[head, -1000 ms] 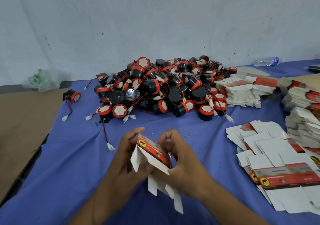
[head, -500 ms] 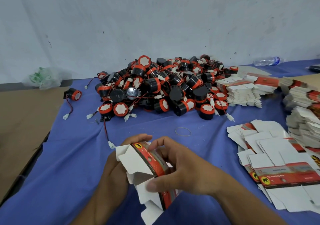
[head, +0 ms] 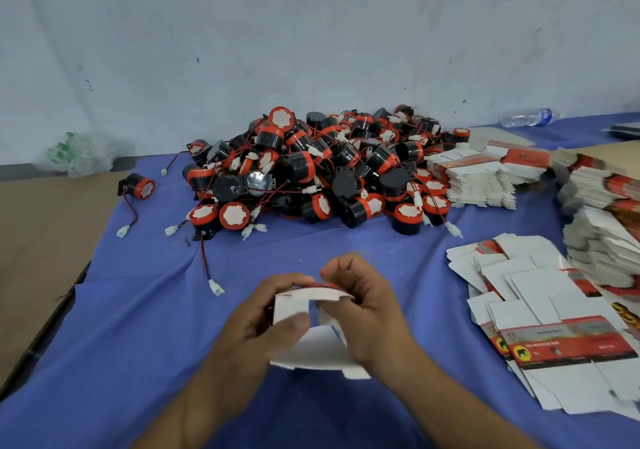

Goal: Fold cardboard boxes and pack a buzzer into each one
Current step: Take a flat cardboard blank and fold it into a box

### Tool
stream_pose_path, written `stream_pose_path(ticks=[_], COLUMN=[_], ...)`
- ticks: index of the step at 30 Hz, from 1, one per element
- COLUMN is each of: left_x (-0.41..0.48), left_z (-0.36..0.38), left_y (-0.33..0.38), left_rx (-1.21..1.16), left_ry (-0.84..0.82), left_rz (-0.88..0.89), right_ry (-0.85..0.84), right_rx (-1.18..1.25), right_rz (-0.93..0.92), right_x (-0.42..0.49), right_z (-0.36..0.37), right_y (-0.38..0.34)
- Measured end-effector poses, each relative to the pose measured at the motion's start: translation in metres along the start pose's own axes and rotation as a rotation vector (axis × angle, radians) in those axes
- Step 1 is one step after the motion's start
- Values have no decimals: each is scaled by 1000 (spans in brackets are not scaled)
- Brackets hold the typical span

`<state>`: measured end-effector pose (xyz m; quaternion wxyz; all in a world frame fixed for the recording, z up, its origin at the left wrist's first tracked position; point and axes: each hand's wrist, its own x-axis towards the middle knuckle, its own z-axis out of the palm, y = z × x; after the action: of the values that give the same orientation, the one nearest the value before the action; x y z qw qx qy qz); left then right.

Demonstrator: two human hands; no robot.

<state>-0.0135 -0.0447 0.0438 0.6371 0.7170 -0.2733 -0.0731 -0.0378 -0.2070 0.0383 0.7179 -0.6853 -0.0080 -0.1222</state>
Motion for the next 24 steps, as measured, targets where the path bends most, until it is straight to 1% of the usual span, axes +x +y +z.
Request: stream_pose_path(ticks=[2,3,5,7,8,10,13,14,16,17,19,21,23,24], left_x=[1,2,5,7,7,9,9,8,6,6,3,-2,-6,-4], left_z=[-3,-5,-9,-13,-15,-15,-11,-10,-11,-11,-10,-4,2,5], left_y=[-3,-5,-9,-12,-13,-13,-13,-12,-13,-12,-12,-15,-18,-18], left_rx=[-23,12,18,-119,-188,-249,-248,-239,-255,-261,-199,-234,-311,-291], left_ry=[58,103,188,267,296,344,331,323,311,295,218,155,103,111], left_rz=[-30,-26,-36,-89,-130,-195,-212,-211,-199,-178,-96,-45,-17,-15], right_ry=[-54,-97,-285,-482,-538,-576,-624,-619,-530,-454,-256,-129,-106,-110], right_rx=[-114,-127,-72,-47,-46,11,103,101,68,49,-2,-24,1,7], right_rz=[-69,-90,-124,-189,-216,-182,-162,-173,-178,-170,-156,-143,-152,-164], right_x=[-5,-7,-11,-16,-17,-17,-15,-13,-11,-9,-6,-2,-1,-2], right_z=[5,6,6,5,6,7,8,8,9,10,9,6,3,2], right_y=[1,1,-1,-4,-4,-6,-3,-2,1,1,1,2,1,0])
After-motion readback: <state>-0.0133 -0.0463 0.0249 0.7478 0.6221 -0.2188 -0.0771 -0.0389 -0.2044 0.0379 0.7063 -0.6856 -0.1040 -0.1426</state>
